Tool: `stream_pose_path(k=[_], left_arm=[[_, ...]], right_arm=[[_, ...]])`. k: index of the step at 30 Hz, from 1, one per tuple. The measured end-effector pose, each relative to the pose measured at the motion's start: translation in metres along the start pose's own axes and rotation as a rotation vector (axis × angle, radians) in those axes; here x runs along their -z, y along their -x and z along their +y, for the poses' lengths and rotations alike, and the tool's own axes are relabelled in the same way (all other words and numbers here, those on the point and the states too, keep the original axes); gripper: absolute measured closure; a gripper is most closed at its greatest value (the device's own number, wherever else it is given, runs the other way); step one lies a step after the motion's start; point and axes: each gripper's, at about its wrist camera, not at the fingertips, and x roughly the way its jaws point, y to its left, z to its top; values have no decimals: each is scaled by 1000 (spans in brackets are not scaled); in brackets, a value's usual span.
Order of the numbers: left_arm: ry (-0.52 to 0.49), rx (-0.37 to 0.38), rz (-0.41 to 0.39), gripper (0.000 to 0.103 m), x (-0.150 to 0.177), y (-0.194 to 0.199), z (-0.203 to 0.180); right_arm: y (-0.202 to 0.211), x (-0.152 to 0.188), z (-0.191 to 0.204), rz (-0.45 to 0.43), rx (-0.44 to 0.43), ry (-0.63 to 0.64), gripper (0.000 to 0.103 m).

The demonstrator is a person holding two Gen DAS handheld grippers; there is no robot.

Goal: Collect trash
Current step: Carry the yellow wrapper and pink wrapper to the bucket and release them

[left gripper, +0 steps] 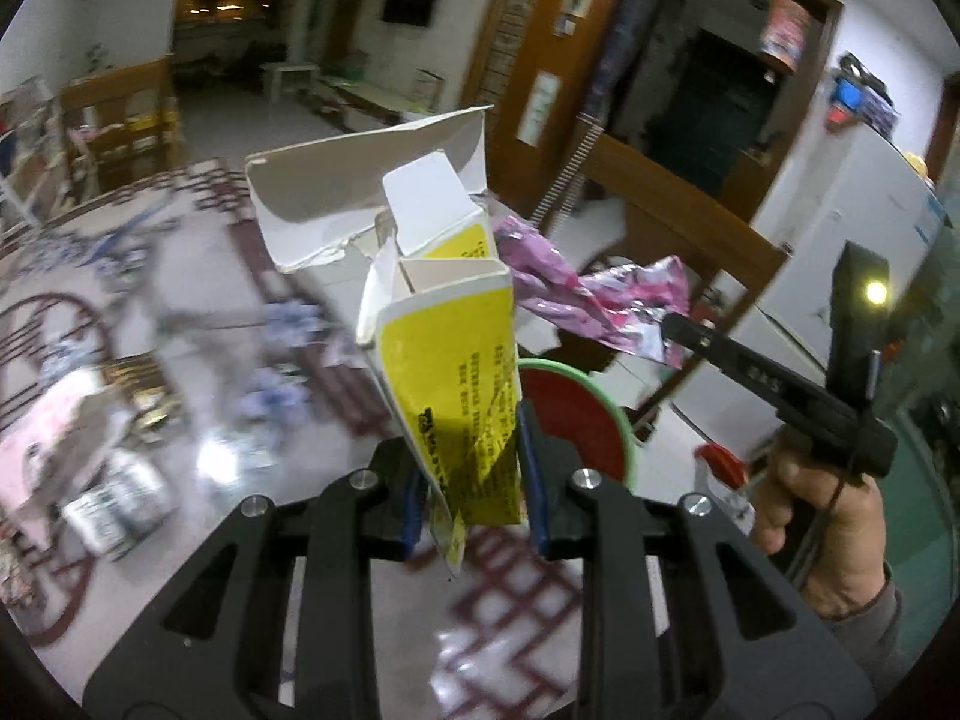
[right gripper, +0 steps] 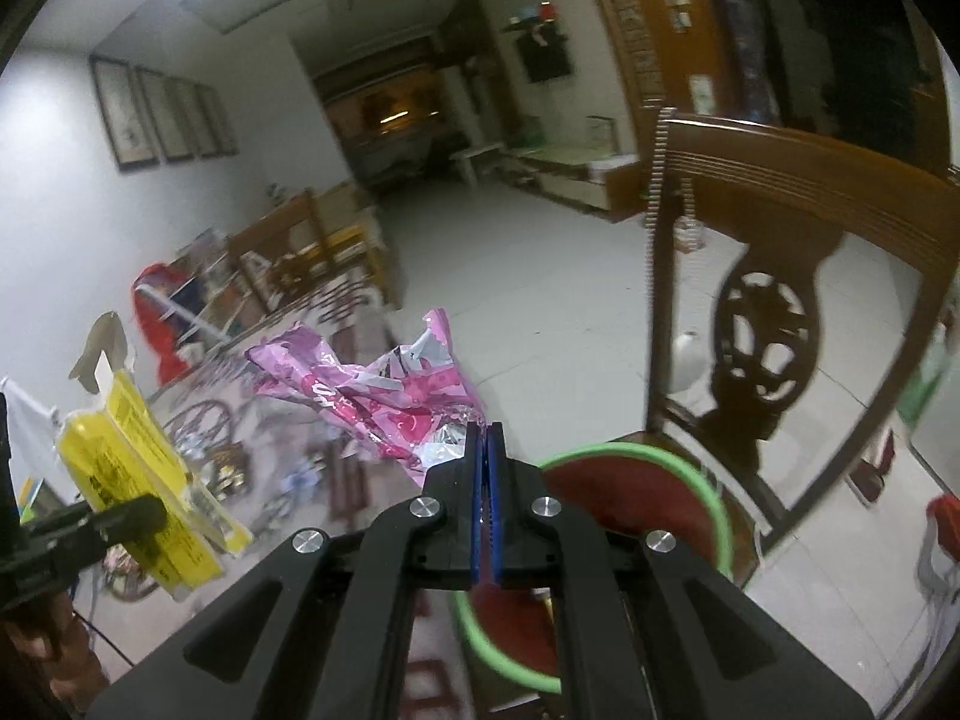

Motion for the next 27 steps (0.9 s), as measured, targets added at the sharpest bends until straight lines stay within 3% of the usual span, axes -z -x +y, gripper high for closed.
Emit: stream_pose_path(k=[8,16,27], left_arm=[[-77,68,50,78,-13,-44,-47],[-111,65,99,77,-15,-81,-66],[-72,105,189,76,-2,-122,-68]], right_arm=[[11,-3,-35,-26,122,-30,102],[13,1,-59,-10,227,-42,102],[-5,5,-69,58,246,-36,102]])
